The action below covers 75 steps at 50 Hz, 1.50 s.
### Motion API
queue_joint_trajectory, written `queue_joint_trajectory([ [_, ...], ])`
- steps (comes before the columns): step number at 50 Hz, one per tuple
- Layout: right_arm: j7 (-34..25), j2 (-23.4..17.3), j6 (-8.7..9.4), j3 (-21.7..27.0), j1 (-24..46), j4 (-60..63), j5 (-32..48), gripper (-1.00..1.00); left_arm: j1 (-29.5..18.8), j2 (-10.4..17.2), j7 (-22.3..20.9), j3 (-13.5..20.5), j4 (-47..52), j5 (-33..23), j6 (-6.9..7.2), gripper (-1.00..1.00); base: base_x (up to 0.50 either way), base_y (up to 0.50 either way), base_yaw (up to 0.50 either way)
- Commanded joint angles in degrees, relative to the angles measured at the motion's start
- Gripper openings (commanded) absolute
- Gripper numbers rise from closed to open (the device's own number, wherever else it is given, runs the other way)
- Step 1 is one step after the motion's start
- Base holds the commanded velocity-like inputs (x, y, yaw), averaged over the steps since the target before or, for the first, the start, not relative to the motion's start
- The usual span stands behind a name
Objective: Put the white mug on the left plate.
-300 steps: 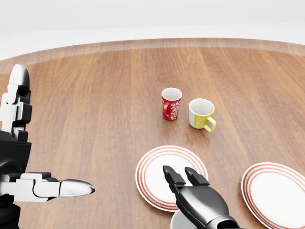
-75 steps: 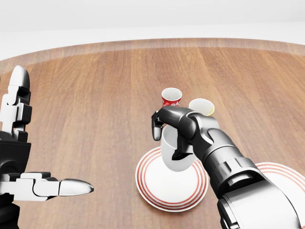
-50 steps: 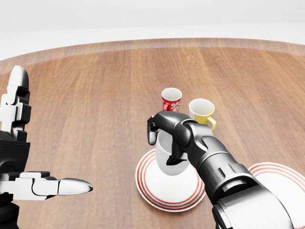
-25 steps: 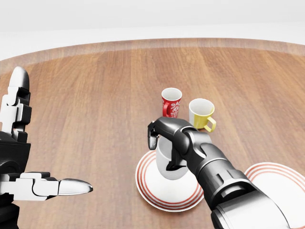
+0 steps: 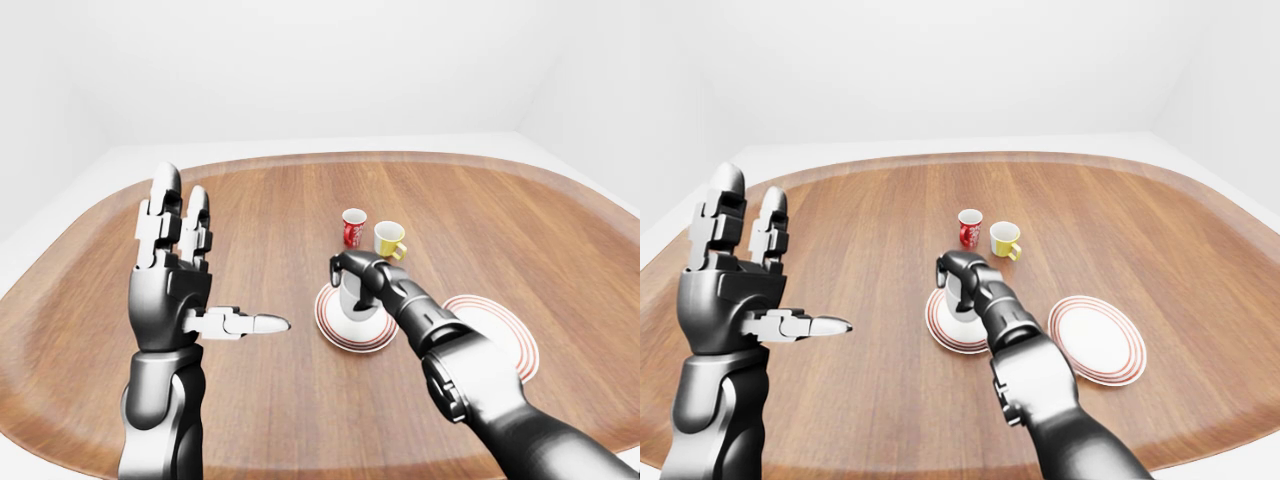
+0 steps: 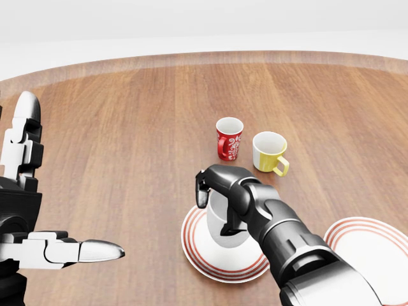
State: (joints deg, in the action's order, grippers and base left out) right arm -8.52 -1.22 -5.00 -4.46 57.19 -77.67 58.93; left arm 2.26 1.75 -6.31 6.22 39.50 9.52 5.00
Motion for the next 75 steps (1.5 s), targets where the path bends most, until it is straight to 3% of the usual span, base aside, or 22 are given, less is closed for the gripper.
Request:
queue_joint_trajectory([
  [1,0.5,0.4,0.0,0.0,-0.9,-0.1,0.0,-1.0,0.1,0.0,0.0,-0.1,-0.2,0.0,0.0,1.0,0.0,0.0,0.0],
  [44,0.6,0.5,0.0,-0.2,-2.2,-0.2,1.4,-1.0,0.3,0.0,-0.1,0.1,-0.2,0.1,0.0,1.0,0.0,0.0,0.0],
  [48,0.3,0.6,0.0,-0.2,-2.1,-0.2,1.4,-0.77,0.2,0.0,-0.1,0.2,-0.2,0.1,0.0,1.0,0.0,0.0,0.0],
  [50,-0.2,0.5,0.0,-0.2,-2.2,-0.2,1.5,-0.2,0.3,0.0,-0.1,0.1,-0.1,0.1,0.0,1.0,0.0,0.0,0.0],
  [51,-0.7,0.5,0.0,-0.3,-2.4,-0.2,1.5,-0.11,0.3,0.0,-0.1,0.1,-0.3,0.1,0.0,1.0,0.0,0.0,0.0],
  [52,-0.6,0.5,0.0,-0.6,-2.6,-0.2,1.8,0.57,0.2,0.0,-0.1,0.1,-0.4,0.0,0.0,1.0,0.0,0.0,0.0],
  [53,-0.8,0.5,0.0,-0.5,-2.7,-0.2,1.7,0.66,0.3,0.0,-0.1,0.2,-0.2,0.1,0.0,1.0,0.0,0.0,0.0],
  [54,-1.4,0.4,0.0,-0.4,-2.8,-0.2,1.7,1.0,0.4,-0.1,-0.1,0.0,-0.4,-0.1,0.0,1.0,0.0,0.0,0.0],
  [68,-13.8,0.1,0.0,-1.8,-6.1,0.0,3.5,1.0,-0.1,0.1,0.0,0.5,-0.5,0.1,0.0,1.0,0.0,0.0,0.0],
  [75,-16.5,-0.2,0.0,-1.9,-6.7,0.1,3.8,1.0,-0.1,0.1,0.0,0.3,-0.3,0.1,0.0,1.0,0.0,0.0,0.0],
])
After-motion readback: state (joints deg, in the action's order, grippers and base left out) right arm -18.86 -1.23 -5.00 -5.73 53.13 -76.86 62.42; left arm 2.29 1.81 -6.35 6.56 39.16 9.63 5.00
